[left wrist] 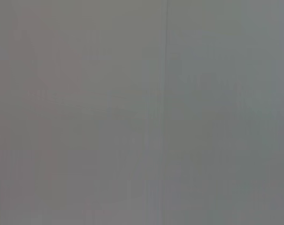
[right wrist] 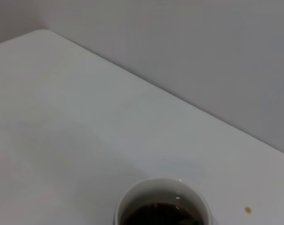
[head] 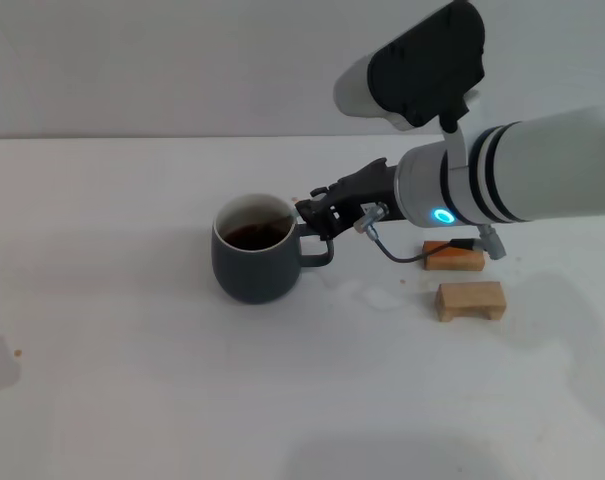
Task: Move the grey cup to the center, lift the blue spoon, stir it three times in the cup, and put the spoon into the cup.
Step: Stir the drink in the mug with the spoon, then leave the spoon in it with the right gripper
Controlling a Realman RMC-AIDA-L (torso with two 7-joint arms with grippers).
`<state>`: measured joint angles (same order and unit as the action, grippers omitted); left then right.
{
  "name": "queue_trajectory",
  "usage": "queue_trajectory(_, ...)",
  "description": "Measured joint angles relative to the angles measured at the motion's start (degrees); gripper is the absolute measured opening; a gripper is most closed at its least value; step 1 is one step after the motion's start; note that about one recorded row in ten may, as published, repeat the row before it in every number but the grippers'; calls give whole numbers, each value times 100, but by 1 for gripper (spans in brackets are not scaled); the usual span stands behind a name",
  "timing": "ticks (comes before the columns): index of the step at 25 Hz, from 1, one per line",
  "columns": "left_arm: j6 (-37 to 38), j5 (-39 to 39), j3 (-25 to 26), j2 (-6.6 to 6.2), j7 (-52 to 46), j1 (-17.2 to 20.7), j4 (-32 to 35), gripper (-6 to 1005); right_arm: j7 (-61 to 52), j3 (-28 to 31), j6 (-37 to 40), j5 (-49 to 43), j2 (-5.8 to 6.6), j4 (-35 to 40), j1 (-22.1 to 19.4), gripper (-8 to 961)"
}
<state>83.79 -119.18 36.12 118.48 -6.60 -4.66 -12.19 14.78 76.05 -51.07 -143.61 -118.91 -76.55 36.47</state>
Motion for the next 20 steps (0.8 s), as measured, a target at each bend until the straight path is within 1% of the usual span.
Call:
queue_trajectory(5, -11, 0, 0, 0, 5, -13, -11, -2, 3, -23, -129, 27, -1, -82, -79, 163)
queue_trajectory(12, 4, -5, 0, 0, 3, -8, -9, -2, -29, -201, -321, 189, -34, -377, -245, 163)
queue_trajectory(20, 34, -9, 0, 0, 0, 33, -18, -2, -38, -335, -168, 298, -35, -340, -188, 163)
